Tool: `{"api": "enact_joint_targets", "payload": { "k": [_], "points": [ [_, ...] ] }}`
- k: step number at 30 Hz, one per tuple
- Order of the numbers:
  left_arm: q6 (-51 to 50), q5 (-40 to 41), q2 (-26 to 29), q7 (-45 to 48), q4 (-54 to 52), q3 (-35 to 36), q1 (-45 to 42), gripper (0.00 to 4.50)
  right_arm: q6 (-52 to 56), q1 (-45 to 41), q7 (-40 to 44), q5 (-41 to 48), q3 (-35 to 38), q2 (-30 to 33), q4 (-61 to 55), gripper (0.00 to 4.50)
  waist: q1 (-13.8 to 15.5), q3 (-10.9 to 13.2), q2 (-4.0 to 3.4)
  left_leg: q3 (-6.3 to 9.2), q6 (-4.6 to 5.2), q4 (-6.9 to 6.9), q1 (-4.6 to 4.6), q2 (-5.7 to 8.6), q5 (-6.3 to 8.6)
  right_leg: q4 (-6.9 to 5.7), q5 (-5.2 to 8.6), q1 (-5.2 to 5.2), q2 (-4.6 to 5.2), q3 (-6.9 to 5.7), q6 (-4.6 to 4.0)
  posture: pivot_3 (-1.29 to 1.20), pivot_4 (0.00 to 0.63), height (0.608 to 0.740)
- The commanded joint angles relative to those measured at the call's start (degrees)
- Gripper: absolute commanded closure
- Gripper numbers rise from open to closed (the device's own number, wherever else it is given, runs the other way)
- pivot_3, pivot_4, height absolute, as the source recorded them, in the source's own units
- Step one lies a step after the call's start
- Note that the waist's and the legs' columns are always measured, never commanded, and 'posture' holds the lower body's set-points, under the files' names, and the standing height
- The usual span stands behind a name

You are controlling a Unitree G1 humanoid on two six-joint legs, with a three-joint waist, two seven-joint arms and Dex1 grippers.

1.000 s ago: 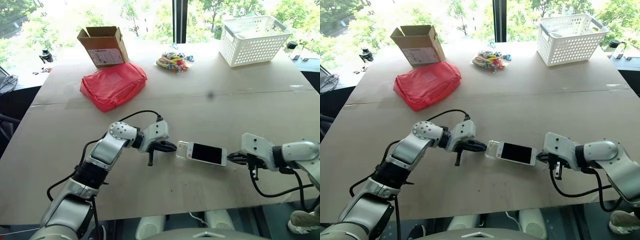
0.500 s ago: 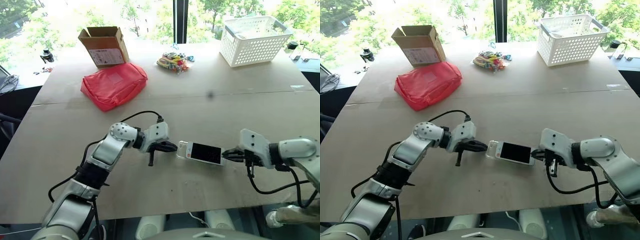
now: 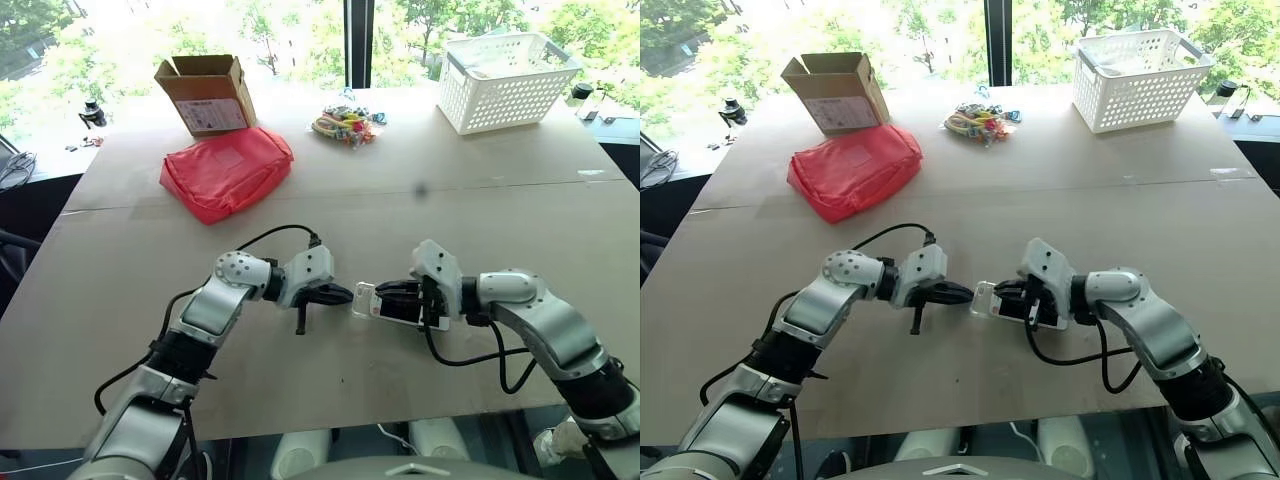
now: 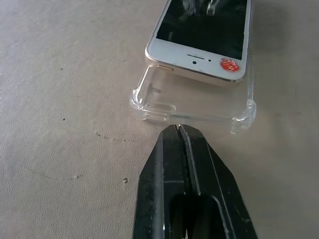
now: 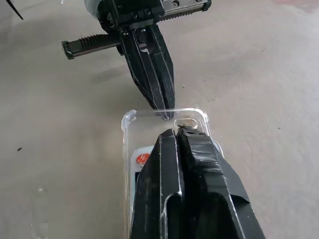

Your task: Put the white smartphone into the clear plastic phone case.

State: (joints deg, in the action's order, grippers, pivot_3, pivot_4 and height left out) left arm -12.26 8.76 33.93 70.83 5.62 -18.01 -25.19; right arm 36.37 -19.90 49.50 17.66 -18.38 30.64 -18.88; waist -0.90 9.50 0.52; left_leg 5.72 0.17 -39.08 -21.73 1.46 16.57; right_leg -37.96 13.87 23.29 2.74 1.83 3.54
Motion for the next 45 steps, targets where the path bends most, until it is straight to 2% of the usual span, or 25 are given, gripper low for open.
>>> {"api": "enact_joint_targets", "payload": {
  "k": [1,6,17,23,26,31,33,39,42,45],
  "points": [
    [-1.5,-1.3,0.5,-1.1,1.6,-0.3,1.6,4.50,-1.6,-1.6,-0.7,-0.8,0.0,-1.3,1.1,4.41,0.0,0.0,0.00,0.00,0.00,0.00,0.00,0.00,0.00,0.00,0.00,0.00,0.00,0.00,0.00,0.00,0.150,0.740],
    [-2.4,-0.2,-0.1,-3.3,1.7,1.5,2.1,4.50,0.3,-0.5,2.0,-3.2,-4.1,2.1,1.6,4.41,0.0,0.0,-0.02,0.00,0.00,0.01,-0.01,0.01,0.00,0.02,0.00,0.00,0.01,0.00,0.00,0.00,0.150,0.740],
    [-3.9,0.0,-2.7,-7.5,3.6,3.4,1.3,4.50,3.3,0.7,2.3,-3.5,-6.2,2.5,1.4,4.41,0.2,0.0,-0.03,0.10,0.01,-0.02,0.32,0.03,-0.01,0.04,0.00,-0.39,0.01,-0.06,0.00,0.00,0.150,0.740],
    [-7.9,3.8,-3.7,-8.3,2.0,6.5,-0.1,4.50,3.3,1.4,1.9,-4.5,-7.3,2.7,2.2,4.41,0.1,0.0,-0.03,0.10,0.01,0.03,0.71,0.01,0.00,0.07,0.03,-0.75,0.01,-0.06,0.01,0.00,0.150,0.740],
    [-10.0,5.6,-3.2,-6.3,-0.8,6.6,0.0,4.50,3.2,1.1,0.7,-5.3,-7.2,1.9,3.6,4.41,-0.1,0.0,-0.03,0.09,0.00,0.06,0.71,0.01,0.00,0.08,0.03,-0.73,0.00,-0.06,0.01,0.00,0.150,0.740],
    [-10.3,4.0,-0.9,-4.2,-2.8,4.1,2.0,4.50,3.0,0.8,0.2,-5.5,-6.8,1.4,3.7,4.41,-0.2,0.0,-0.03,0.06,0.00,0.38,0.75,0.00,0.00,0.20,0.02,-0.67,0.02,-0.03,0.00,0.00,0.150,0.740],
    [-9.5,3.0,-0.6,-4.5,-2.2,3.5,2.2,4.50,3.8,0.6,0.3,-1.8,-3.6,-0.2,0.7,4.41,-0.2,0.0,-0.02,0.07,-0.01,0.50,0.81,-0.02,0.00,0.22,0.02,-0.67,0.01,-0.02,-0.01,0.00,0.150,0.740],
    [-9.4,3.0,-0.7,-4.7,-2.6,3.4,2.5,4.50,9.6,-1.8,0.6,6.5,6.2,1.9,-10.4,4.41,0.0,0.0,-0.09,0.08,-0.01,0.58,0.64,-0.04,0.00,0.30,0.02,-0.51,0.02,0.00,-0.02,0.00,0.150,0.740],
    [-9.8,3.1,-1.0,-5.0,-3.4,3.3,2.8,4.50,13.1,-1.4,0.9,10.1,11.9,5.8,-14.4,4.41,0.2,0.0,-0.09,0.09,-0.01,0.61,0.50,-0.03,0.00,0.36,0.02,-0.40,0.07,-0.01,-0.01,0.00,0.150,0.740],
    [-10.8,3.9,-1.2,-4.9,-5.4,3.1,3.1,4.50,13.6,3.8,3.8,9.5,15.9,15.6,-16.1,4.41,0.5,0.0,-0.10,0.14,-0.01,0.68,0.38,-0.02,0.00,0.47,0.02,-0.33,0.10,-0.09,-0.01,0.00,0.150,0.740]
  ]
}}
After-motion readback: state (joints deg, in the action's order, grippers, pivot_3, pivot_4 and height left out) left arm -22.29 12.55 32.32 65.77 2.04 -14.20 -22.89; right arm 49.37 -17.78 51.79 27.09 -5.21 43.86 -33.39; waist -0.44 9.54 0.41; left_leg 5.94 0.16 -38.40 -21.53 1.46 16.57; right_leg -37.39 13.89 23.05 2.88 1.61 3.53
